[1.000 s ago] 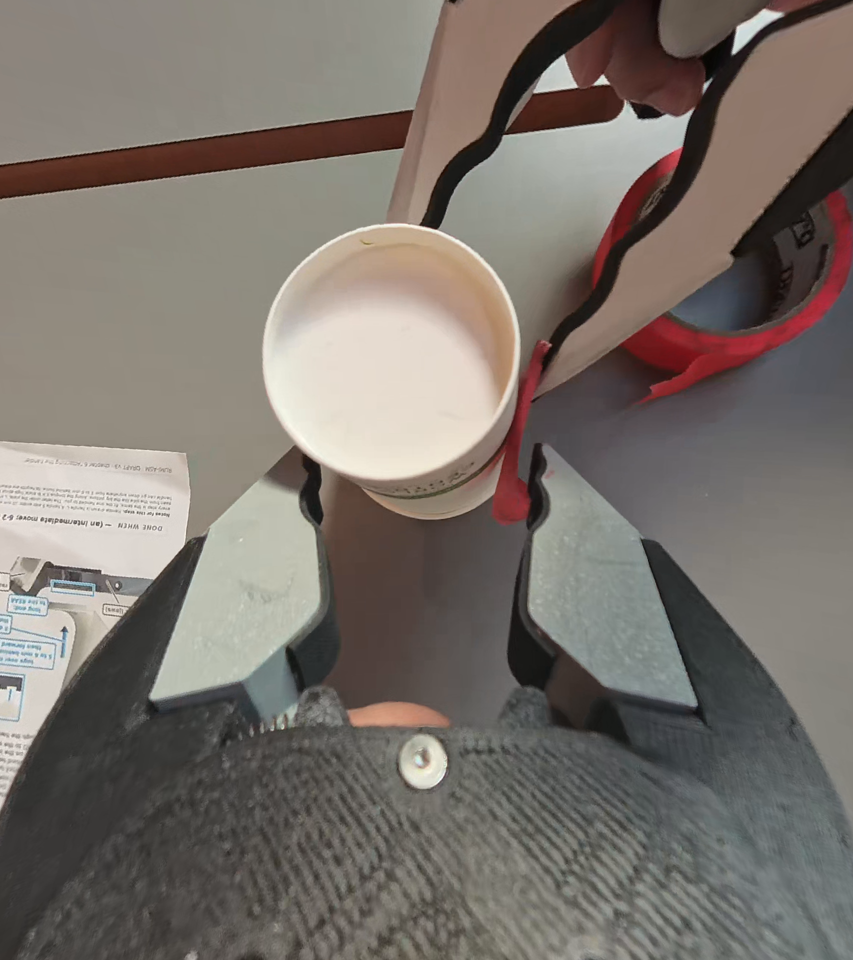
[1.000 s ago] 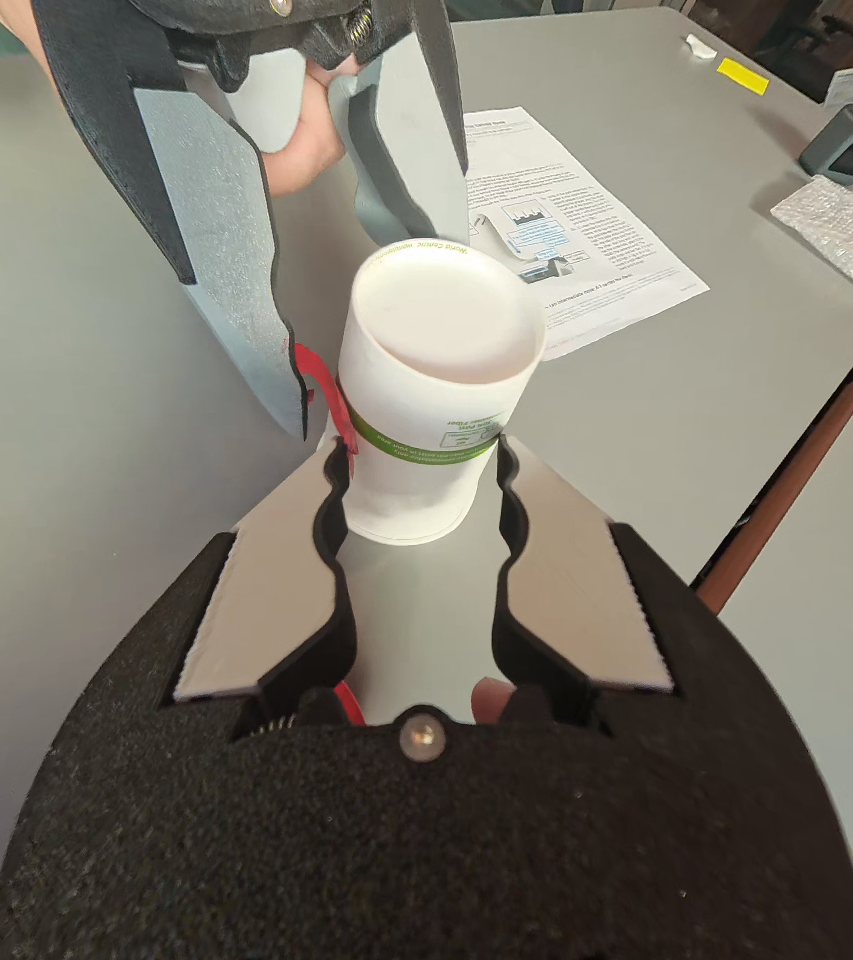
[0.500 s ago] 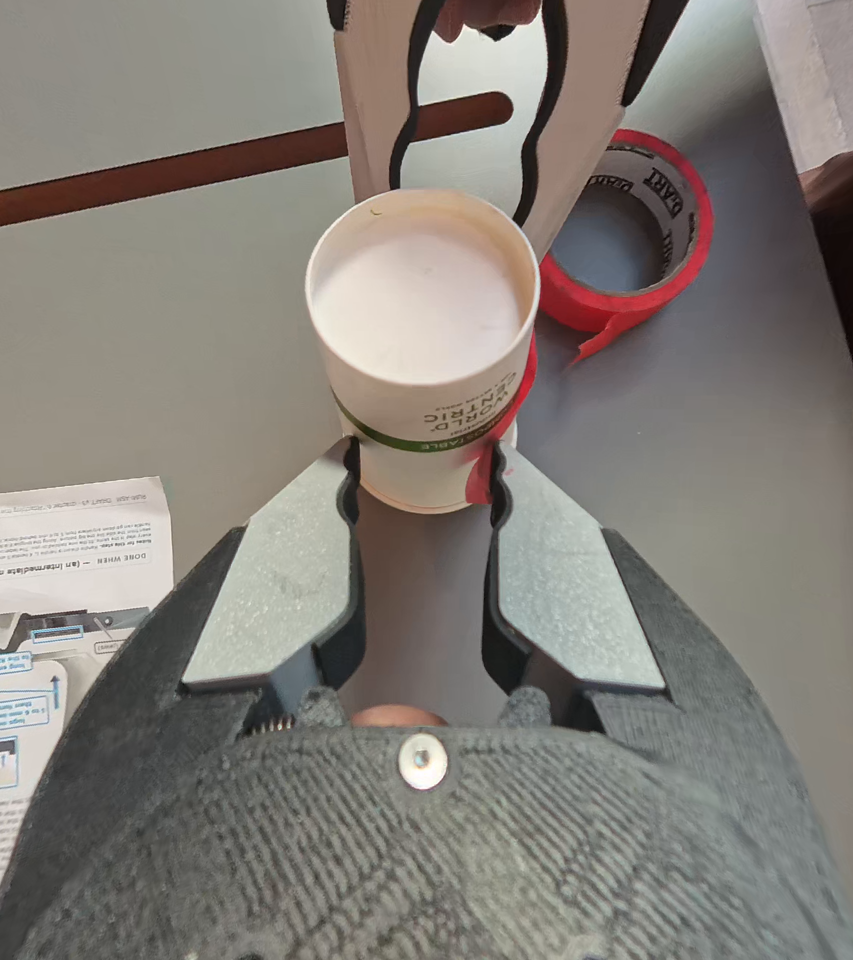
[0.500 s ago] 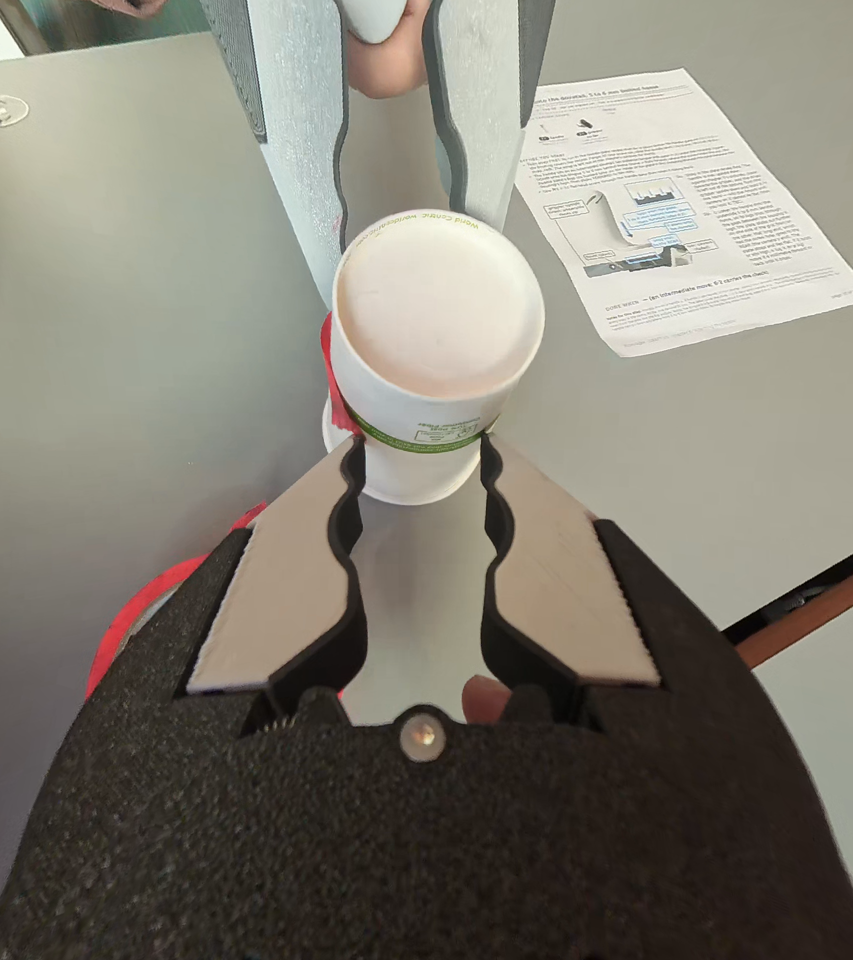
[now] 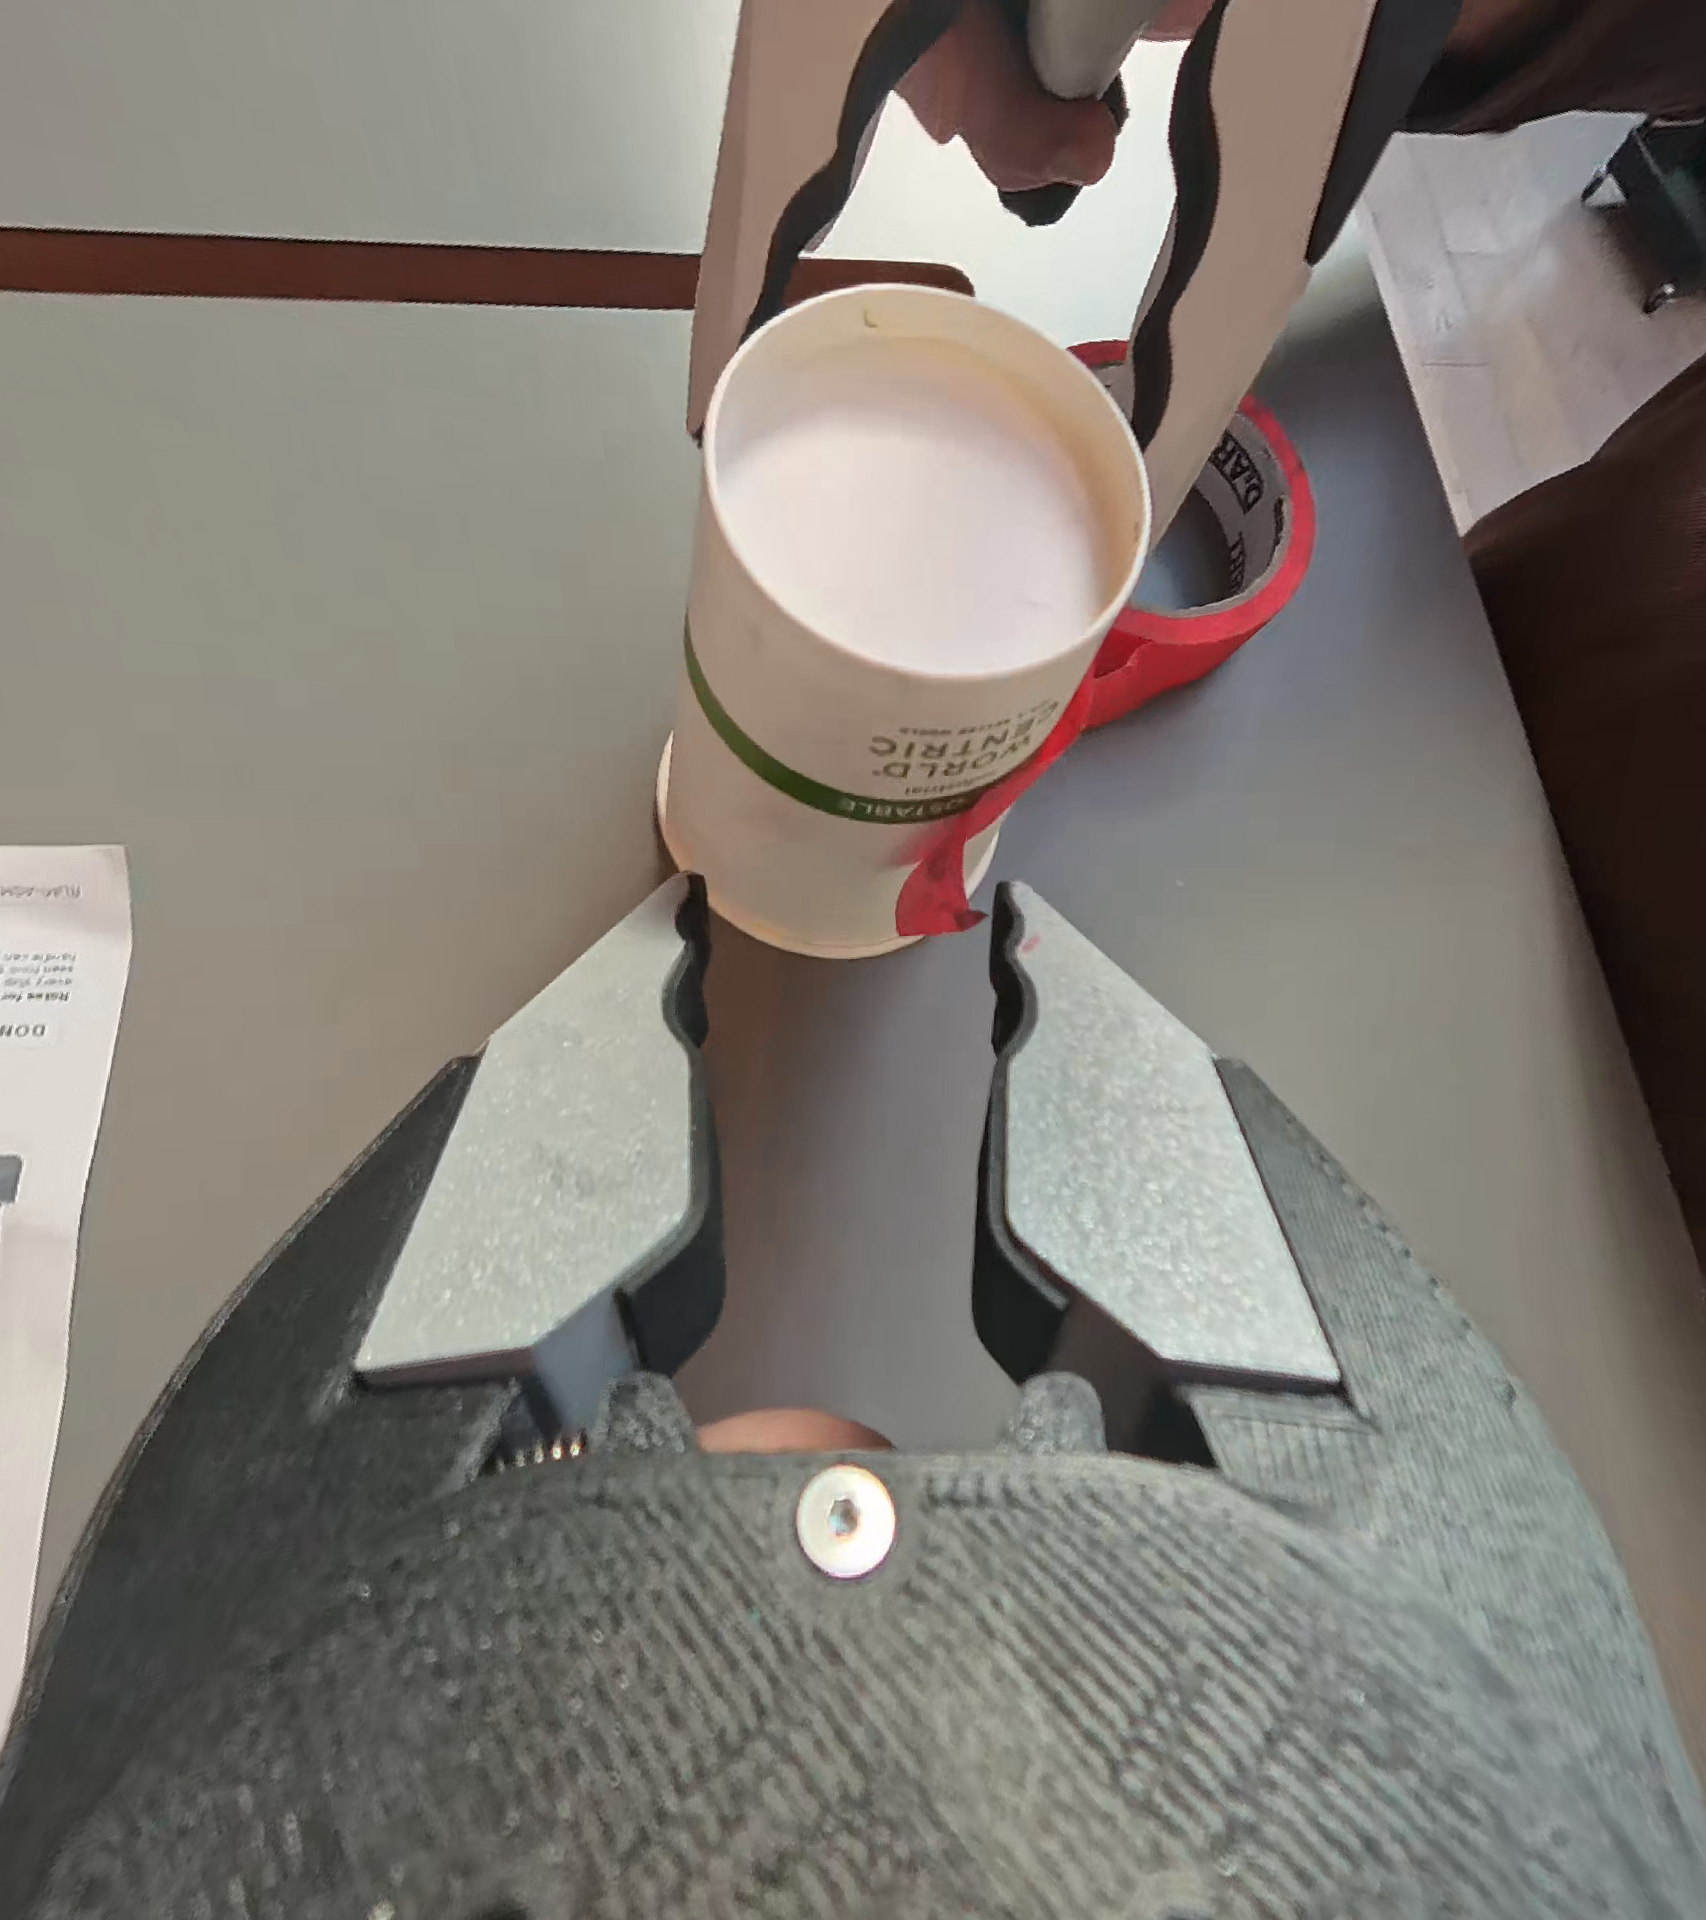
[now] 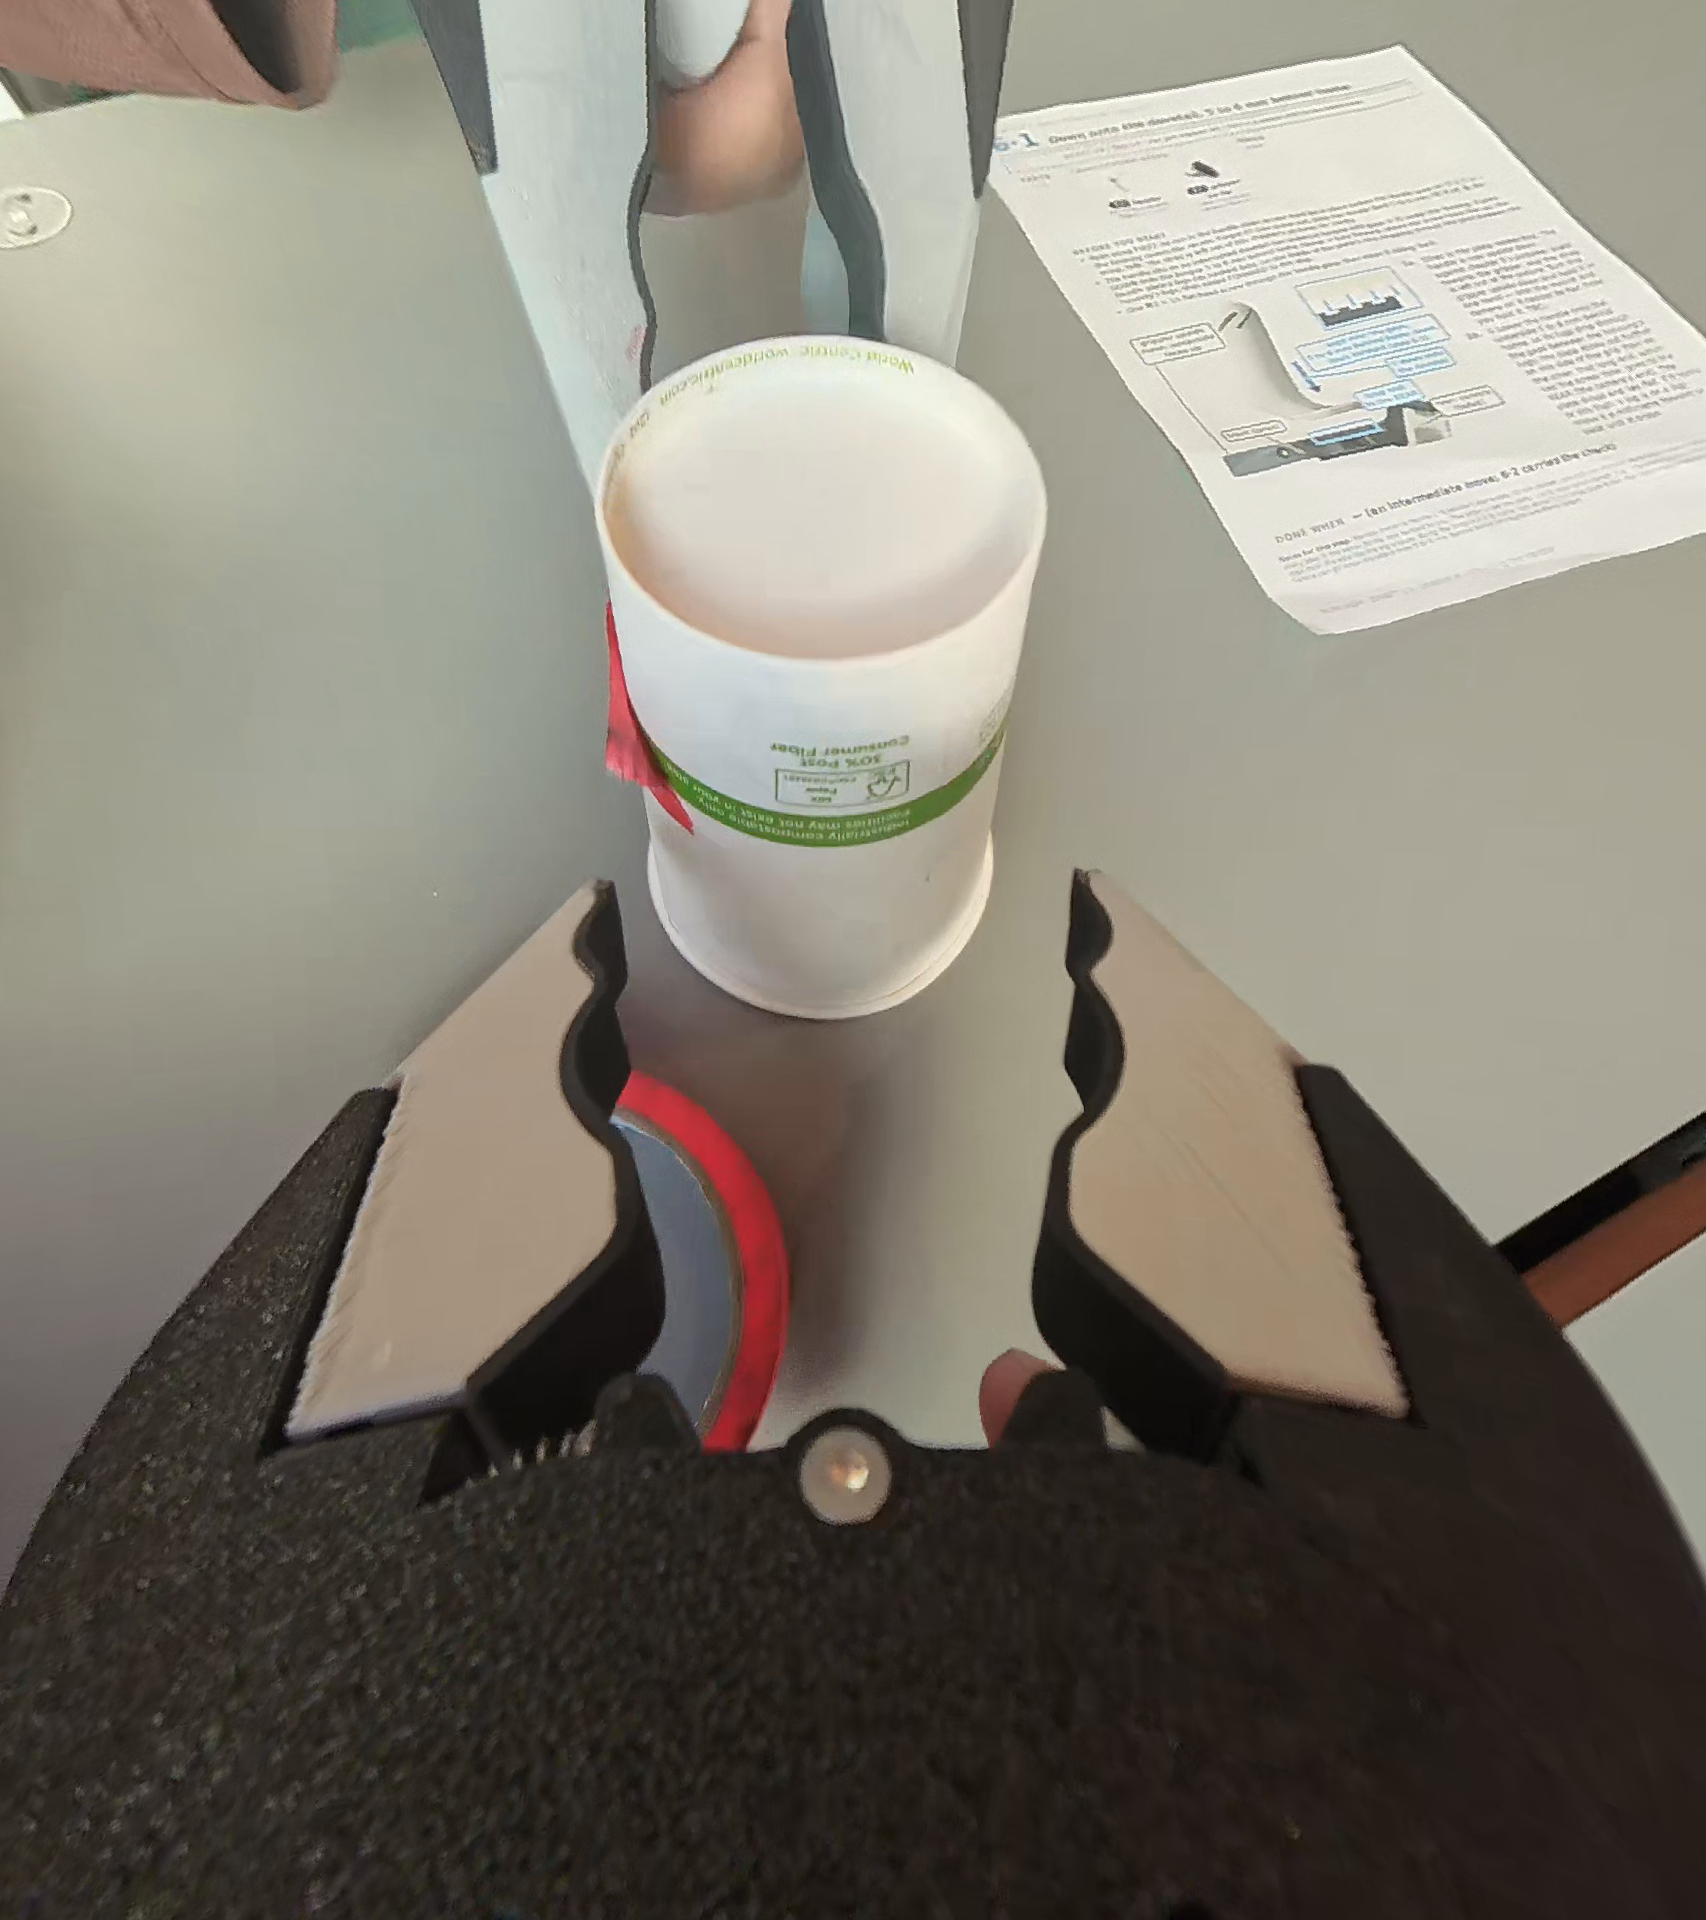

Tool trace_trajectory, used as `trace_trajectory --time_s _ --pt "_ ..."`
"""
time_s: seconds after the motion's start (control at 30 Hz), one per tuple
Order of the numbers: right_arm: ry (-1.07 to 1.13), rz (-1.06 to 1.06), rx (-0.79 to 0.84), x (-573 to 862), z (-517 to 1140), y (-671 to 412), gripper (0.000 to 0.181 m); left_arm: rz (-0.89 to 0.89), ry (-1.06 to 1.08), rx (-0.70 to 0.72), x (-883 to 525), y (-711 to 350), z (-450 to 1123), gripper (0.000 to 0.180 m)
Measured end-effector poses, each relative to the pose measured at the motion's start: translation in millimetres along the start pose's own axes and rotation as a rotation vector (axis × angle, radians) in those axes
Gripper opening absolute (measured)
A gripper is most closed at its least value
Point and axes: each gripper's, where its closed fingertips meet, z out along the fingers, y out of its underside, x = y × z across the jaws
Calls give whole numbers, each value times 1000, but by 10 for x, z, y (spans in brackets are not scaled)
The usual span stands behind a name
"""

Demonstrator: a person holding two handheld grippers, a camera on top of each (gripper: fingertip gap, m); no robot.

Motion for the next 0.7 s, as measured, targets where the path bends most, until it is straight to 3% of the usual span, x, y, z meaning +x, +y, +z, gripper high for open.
trace_trajectory --time_s 0.23,0.4,0.43,0.5,0.7 --pt "82 79 107 -49 -19 -275 105 -30 17 111 -49 -141 -60 71" --pt "117 108 99 -30 156 -338 107 5 84 120 -8 -235 64 63" --pt "137 93 93 -17 177 -331 103 26 95 133 28 -253 67 55" --pt "157 65 103 -12 186 -338 75 53 90 142 47 -257 84 54" --pt "33 146 146 -76 177 -369 73 91 106 154 91 -221 38 47"
